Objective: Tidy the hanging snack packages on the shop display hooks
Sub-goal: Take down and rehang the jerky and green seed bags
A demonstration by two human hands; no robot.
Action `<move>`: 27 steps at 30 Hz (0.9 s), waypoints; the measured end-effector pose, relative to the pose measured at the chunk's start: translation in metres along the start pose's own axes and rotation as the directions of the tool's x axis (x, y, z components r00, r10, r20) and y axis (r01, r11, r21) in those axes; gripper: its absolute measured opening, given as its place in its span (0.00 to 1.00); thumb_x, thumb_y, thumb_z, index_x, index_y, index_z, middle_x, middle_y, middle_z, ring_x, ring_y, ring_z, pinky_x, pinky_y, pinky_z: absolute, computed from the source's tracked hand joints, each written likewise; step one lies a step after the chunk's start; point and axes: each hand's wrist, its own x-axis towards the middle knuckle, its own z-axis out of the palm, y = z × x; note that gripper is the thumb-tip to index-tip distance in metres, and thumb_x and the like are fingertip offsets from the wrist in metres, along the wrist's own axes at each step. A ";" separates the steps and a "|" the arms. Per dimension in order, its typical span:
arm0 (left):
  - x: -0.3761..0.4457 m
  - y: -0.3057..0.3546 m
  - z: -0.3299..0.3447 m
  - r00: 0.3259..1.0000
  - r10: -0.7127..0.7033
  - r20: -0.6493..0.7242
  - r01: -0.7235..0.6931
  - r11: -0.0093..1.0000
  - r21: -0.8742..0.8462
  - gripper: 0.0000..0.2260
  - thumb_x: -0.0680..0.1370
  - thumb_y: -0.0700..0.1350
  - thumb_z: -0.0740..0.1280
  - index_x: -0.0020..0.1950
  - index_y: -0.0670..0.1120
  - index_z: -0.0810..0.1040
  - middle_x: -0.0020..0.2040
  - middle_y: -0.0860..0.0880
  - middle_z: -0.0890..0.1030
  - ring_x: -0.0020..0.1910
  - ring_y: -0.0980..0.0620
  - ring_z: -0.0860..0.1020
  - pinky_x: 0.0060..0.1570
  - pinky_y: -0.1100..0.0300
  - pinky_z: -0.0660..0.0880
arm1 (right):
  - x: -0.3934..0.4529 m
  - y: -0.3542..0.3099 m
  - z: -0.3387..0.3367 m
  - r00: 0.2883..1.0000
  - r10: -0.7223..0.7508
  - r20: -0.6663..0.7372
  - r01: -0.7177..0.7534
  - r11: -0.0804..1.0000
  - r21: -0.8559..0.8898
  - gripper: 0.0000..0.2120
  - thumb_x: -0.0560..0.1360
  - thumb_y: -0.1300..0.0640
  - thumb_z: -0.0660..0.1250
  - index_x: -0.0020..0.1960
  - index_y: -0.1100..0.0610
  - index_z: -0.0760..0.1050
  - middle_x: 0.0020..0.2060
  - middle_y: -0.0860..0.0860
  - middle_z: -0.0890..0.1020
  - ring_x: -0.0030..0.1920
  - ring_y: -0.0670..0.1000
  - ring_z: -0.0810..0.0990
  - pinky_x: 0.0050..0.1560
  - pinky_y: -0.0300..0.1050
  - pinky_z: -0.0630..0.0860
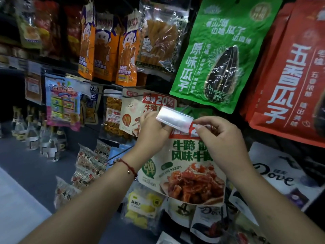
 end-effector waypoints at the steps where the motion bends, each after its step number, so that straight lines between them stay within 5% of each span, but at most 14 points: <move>1: 0.000 0.001 0.002 0.999 -0.041 0.005 0.041 0.999 -0.008 0.05 0.79 0.45 0.67 0.50 0.54 0.81 0.47 0.60 0.73 0.67 0.42 0.67 0.67 0.43 0.68 | -0.001 0.003 0.000 1.000 -0.002 0.002 0.002 1.000 -0.030 0.05 0.77 0.54 0.69 0.49 0.45 0.83 0.46 0.41 0.81 0.51 0.44 0.78 0.51 0.43 0.76; 5: 0.003 0.001 -0.001 0.999 -0.035 -0.012 0.035 0.999 -0.042 0.04 0.76 0.55 0.66 0.42 0.63 0.79 0.48 0.54 0.81 0.61 0.40 0.73 0.60 0.42 0.73 | -0.004 0.006 0.003 0.999 -0.044 0.015 0.045 0.991 -0.127 0.06 0.76 0.55 0.69 0.52 0.48 0.83 0.49 0.39 0.77 0.56 0.45 0.75 0.59 0.47 0.74; 8: 0.009 0.005 -0.002 0.991 -0.132 0.030 0.135 0.977 -0.164 0.07 0.76 0.54 0.68 0.47 0.57 0.86 0.51 0.50 0.84 0.58 0.41 0.77 0.52 0.46 0.80 | -0.006 0.004 0.003 0.999 -0.051 0.004 0.050 0.971 -0.233 0.11 0.76 0.54 0.69 0.59 0.48 0.80 0.56 0.43 0.74 0.63 0.45 0.69 0.68 0.51 0.68; 13: 0.004 -0.010 -0.002 0.992 -0.124 0.032 0.126 0.989 -0.078 0.10 0.72 0.64 0.66 0.45 0.64 0.83 0.50 0.54 0.84 0.58 0.40 0.77 0.55 0.39 0.76 | -0.007 0.008 0.002 0.993 0.115 0.010 -0.103 0.921 -0.375 0.27 0.76 0.48 0.70 0.73 0.47 0.67 0.73 0.49 0.63 0.75 0.52 0.59 0.74 0.57 0.62; 17: -0.016 -0.005 -0.019 0.983 -0.181 0.023 0.182 0.978 -0.106 0.07 0.77 0.55 0.69 0.47 0.55 0.84 0.48 0.54 0.84 0.53 0.49 0.80 0.53 0.44 0.79 | -0.012 0.010 0.006 0.946 0.317 0.064 -0.304 0.939 -0.164 0.37 0.75 0.46 0.70 0.79 0.48 0.56 0.74 0.48 0.62 0.71 0.51 0.67 0.65 0.45 0.67; 20: -0.034 -0.006 -0.031 0.983 -0.182 0.001 0.180 0.971 -0.160 0.07 0.80 0.45 0.68 0.44 0.54 0.82 0.47 0.55 0.83 0.45 0.63 0.80 0.43 0.64 0.78 | -0.014 0.016 0.009 0.884 0.454 0.114 -0.457 0.890 -0.003 0.28 0.78 0.36 0.61 0.74 0.46 0.65 0.64 0.46 0.77 0.59 0.49 0.79 0.58 0.49 0.76; 22: -0.048 -0.004 -0.037 0.990 -0.142 -0.017 0.137 0.978 -0.160 0.09 0.80 0.44 0.68 0.42 0.57 0.80 0.46 0.57 0.82 0.44 0.65 0.80 0.41 0.67 0.75 | -0.013 0.023 0.011 0.825 0.546 0.146 -0.562 0.817 0.124 0.27 0.76 0.30 0.57 0.66 0.46 0.74 0.55 0.47 0.83 0.53 0.51 0.82 0.56 0.55 0.79; 24: -0.057 -0.003 -0.038 0.994 -0.101 -0.029 0.097 0.986 -0.135 0.08 0.80 0.48 0.68 0.43 0.60 0.79 0.46 0.57 0.82 0.48 0.59 0.80 0.48 0.57 0.78 | -0.008 0.032 0.014 0.777 0.616 0.133 -0.629 0.748 0.213 0.27 0.73 0.31 0.59 0.62 0.48 0.77 0.53 0.50 0.84 0.53 0.55 0.83 0.59 0.59 0.78; 27: -0.060 0.004 -0.040 0.998 -0.063 -0.032 0.062 0.998 -0.024 0.06 0.76 0.62 0.63 0.42 0.64 0.78 0.46 0.59 0.81 0.55 0.47 0.77 0.58 0.38 0.73 | 0.001 0.047 0.019 0.774 0.630 0.057 -0.627 0.753 0.199 0.28 0.75 0.42 0.68 0.72 0.49 0.68 0.62 0.53 0.80 0.54 0.56 0.82 0.58 0.58 0.79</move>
